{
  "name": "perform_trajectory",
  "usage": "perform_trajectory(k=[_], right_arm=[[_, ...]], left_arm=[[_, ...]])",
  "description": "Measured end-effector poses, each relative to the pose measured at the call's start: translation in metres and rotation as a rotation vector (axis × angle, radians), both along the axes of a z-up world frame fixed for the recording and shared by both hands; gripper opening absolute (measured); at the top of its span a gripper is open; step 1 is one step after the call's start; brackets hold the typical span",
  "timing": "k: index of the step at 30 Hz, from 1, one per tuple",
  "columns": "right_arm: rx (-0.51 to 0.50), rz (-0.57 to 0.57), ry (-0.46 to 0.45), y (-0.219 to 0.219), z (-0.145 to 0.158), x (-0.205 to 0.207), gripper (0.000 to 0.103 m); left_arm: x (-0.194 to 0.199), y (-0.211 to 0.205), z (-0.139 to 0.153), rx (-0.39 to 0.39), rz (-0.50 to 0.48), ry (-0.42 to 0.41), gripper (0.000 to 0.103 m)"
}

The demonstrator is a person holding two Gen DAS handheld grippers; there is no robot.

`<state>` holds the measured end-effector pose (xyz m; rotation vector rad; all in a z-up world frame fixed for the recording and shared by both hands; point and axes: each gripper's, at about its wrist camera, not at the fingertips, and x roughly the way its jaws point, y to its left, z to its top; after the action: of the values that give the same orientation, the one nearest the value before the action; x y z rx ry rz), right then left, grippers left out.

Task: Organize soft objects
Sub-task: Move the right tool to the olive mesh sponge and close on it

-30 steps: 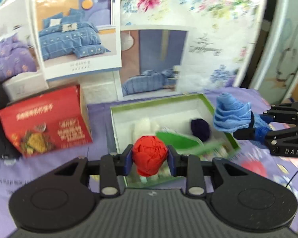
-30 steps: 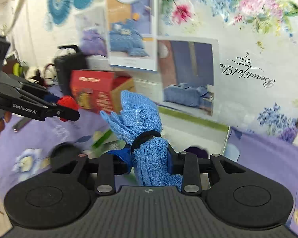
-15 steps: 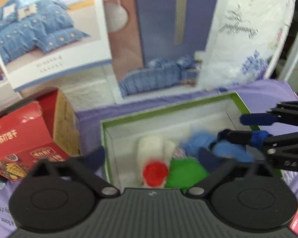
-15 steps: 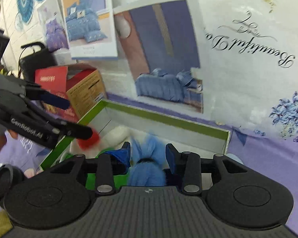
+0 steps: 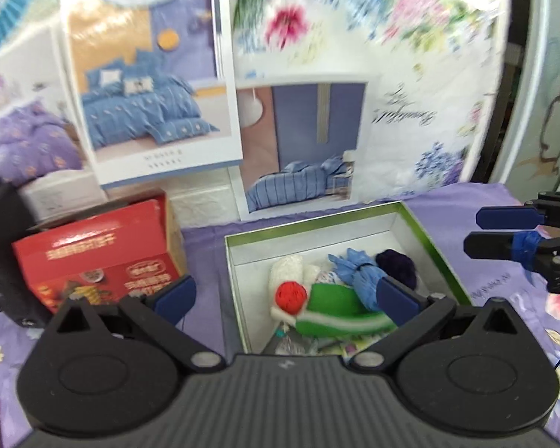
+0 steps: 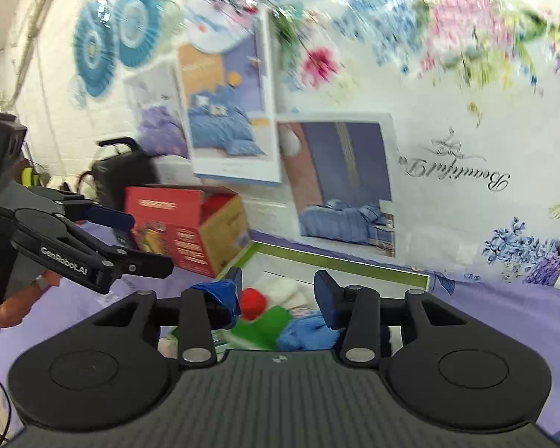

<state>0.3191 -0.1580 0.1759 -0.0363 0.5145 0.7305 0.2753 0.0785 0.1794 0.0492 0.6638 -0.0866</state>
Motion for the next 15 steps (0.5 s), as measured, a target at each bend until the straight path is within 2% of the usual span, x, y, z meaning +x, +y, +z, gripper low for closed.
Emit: perform_trajectory(k=[3, 5, 9, 11, 13, 15], right_arm=[[0.033, 0.030, -0.001, -0.006, 0.000, -0.043, 0.027], [0.039, 0.039, 0.006, -0.009, -0.012, -0.071, 0.028], [-0.009, 0.017, 0.039, 0.003, -0.060, -0.119, 0.028], [-0.010, -0.042, 0.053, 0.010, -0.087, -0.133, 0.028], [0.042, -0.093, 0.104, 0.011, -0.107, -0.138, 0.028], [0.180, -0.119, 0.182, 0.003, -0.120, -0.138, 0.029]], left_arm=[[-0.045, 0.002, -0.003, 0.007, -0.006, -0.016, 0.102], [-0.074, 0.001, -0.013, 0.021, -0.004, -0.014, 0.102], [-0.122, 0.000, -0.051, 0.066, 0.046, 0.019, 0.102], [-0.140, 0.003, -0.073, 0.080, 0.092, 0.058, 0.102], [-0.152, 0.010, -0.092, 0.077, 0.130, 0.096, 0.102], [-0.160, 0.019, -0.106, 0.037, 0.124, 0.138, 0.102]])
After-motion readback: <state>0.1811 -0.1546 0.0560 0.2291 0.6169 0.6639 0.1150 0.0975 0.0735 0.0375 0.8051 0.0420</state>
